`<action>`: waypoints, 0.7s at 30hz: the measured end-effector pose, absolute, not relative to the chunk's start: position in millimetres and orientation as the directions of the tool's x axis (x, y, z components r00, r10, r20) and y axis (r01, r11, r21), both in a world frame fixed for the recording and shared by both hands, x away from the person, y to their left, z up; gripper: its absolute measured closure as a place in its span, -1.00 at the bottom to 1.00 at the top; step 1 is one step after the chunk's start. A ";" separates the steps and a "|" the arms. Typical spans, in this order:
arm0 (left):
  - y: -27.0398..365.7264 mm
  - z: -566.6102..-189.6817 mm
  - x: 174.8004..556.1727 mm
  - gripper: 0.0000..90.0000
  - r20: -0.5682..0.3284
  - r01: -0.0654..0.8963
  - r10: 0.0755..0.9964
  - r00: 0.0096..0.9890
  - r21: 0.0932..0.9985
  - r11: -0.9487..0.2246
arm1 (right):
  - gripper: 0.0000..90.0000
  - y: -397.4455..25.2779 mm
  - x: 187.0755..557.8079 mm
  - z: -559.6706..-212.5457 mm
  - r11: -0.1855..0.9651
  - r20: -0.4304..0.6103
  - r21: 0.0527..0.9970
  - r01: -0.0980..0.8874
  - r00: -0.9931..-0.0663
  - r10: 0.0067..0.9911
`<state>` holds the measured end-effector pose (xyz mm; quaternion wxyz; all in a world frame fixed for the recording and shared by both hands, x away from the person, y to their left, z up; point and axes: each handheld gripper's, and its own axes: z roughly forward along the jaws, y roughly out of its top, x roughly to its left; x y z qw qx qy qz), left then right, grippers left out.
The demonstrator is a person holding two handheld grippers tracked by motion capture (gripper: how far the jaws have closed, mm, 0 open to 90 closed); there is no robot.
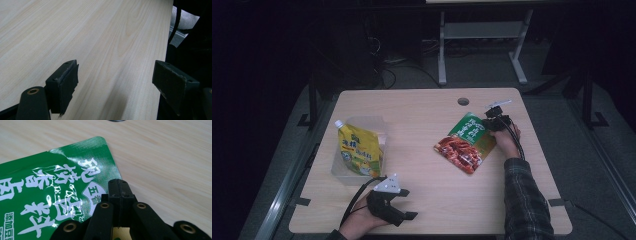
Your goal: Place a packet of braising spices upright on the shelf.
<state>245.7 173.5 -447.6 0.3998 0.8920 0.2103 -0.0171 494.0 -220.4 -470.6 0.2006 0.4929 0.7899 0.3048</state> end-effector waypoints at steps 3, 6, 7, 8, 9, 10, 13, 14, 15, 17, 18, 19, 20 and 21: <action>173.7 -447.4 245.6 -0.55 -0.198 0.389 0.363 0.911 0.708 -0.590 | 1.00 -213.6 488.1 -470.0 0.361 -0.025 0.676 0.643 -0.470 0.882; 173.9 -447.2 245.8 -0.55 -0.200 0.391 0.365 0.909 0.710 -0.585 | 1.00 -208.6 477.6 -468.7 0.398 -0.028 0.666 0.631 -0.512 0.858; 173.8 -447.2 245.7 -0.55 -0.201 0.392 0.365 0.909 0.711 -0.584 | 1.00 -208.6 477.6 -468.7 0.398 -0.028 0.666 0.631 -0.512 0.858; 173.8 -447.1 245.6 -0.55 -0.200 0.391 0.365 0.909 0.711 -0.584 | 1.00 -207.3 475.0 -468.0 0.414 -0.032 0.661 0.627 -0.527 0.849; 173.7 -447.0 245.6 -0.56 -0.200 0.391 0.365 0.909 0.710 -0.586 | 1.00 -203.8 468.7 -467.6 0.436 -0.029 0.660 0.612 -0.559 0.829; 173.7 -447.0 245.6 -0.55 -0.200 0.391 0.365 0.909 0.710 -0.586 | 1.00 -203.8 468.7 -467.6 0.436 -0.029 0.660 0.612 -0.559 0.829; 173.5 -447.2 245.8 -0.56 -0.201 0.392 0.365 0.909 0.710 -0.585 | 1.00 -198.8 459.7 -467.5 0.459 -0.024 0.660 0.594 -0.594 0.804; 173.3 -447.2 246.0 -0.56 -0.205 0.395 0.367 0.908 0.711 -0.581 | 1.00 -194.7 454.0 -467.5 0.479 -0.031 0.660 0.578 -0.617 0.787; 173.5 -447.1 246.2 -0.56 -0.204 0.395 0.367 0.908 0.712 -0.581 | 1.00 -193.3 451.8 -467.6 0.478 -0.025 0.662 0.577 -0.621 0.783; 173.9 -446.5 246.5 -0.55 -0.202 0.393 0.366 0.908 0.714 -0.580 | 1.00 -189.5 445.2 -468.7 0.476 -0.005 0.673 0.567 -0.639 0.769; 173.9 -446.3 246.3 -0.56 -0.203 0.394 0.369 0.907 0.716 -0.576 | 1.00 -187.2 442.9 -468.7 0.479 0.004 0.673 0.564 -0.650 0.760; 173.9 -446.3 246.3 -0.56 -0.203 0.394 0.369 0.907 0.716 -0.576 | 1.00 -187.2 442.9 -468.7 0.479 0.004 0.673 0.564 -0.650 0.760; 174.0 -446.2 246.5 -0.56 -0.205 0.396 0.370 0.906 0.718 -0.573 | 1.00 -184.4 441.2 -468.2 0.491 0.002 0.670 0.557 -0.663 0.749; 174.1 -446.2 246.5 -0.56 -0.207 0.398 0.372 0.905 0.719 -0.569 | 1.00 -180.9 438.7 -467.6 0.505 -0.008 0.666 0.549 -0.671 0.741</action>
